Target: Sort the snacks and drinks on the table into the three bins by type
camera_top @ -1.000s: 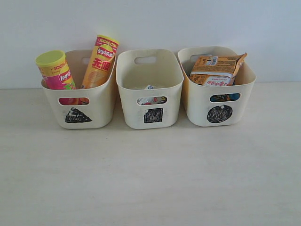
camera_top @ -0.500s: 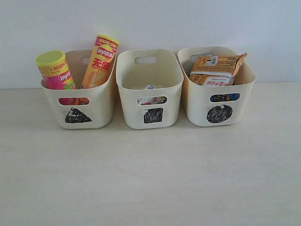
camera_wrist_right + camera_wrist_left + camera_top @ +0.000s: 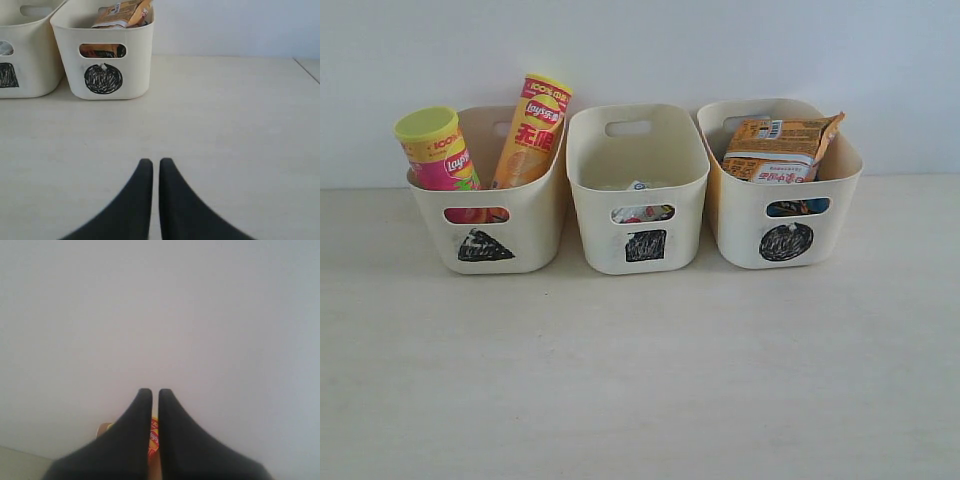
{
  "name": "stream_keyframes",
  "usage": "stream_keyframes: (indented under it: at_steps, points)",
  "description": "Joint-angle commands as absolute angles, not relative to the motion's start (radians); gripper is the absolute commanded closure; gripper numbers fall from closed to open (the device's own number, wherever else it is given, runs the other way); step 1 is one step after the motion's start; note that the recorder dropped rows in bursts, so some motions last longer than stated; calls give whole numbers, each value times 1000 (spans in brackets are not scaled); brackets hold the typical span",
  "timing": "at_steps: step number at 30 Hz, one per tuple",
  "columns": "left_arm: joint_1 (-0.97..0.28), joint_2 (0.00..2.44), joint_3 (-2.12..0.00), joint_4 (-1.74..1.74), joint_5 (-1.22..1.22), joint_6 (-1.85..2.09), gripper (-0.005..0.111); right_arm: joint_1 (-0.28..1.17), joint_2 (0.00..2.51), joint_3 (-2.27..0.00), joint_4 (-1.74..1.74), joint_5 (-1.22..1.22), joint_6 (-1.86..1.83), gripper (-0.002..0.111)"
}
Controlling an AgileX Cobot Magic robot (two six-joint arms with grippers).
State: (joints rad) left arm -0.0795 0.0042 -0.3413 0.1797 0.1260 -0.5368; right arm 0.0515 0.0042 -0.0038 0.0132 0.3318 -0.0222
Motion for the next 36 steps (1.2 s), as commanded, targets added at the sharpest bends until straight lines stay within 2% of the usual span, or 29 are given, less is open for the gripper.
stream_keyframes:
  at_steps: [1, 6, 14, 29, 36]
  points:
    - [-74, 0, -336, 175, 128, -530, 103, 50, 0, 0, 13, 328, -22, 106]
    - [-74, 0, -336, 167, 130, -511, 103, 50, 0, 0, 13, 328, -22, 106]
    - [-74, 0, -323, -43, 211, -150, 103, 50, 0, 0, 13, 328, -22, 106]
    - [-10, 0, -50, -161, 128, -75, 103, 50, 0, 0, 13, 328, -22, 106]
    - [-10, 0, 0, -161, 127, -47, 103, 50, 0, 0, 13, 328, -22, 106]
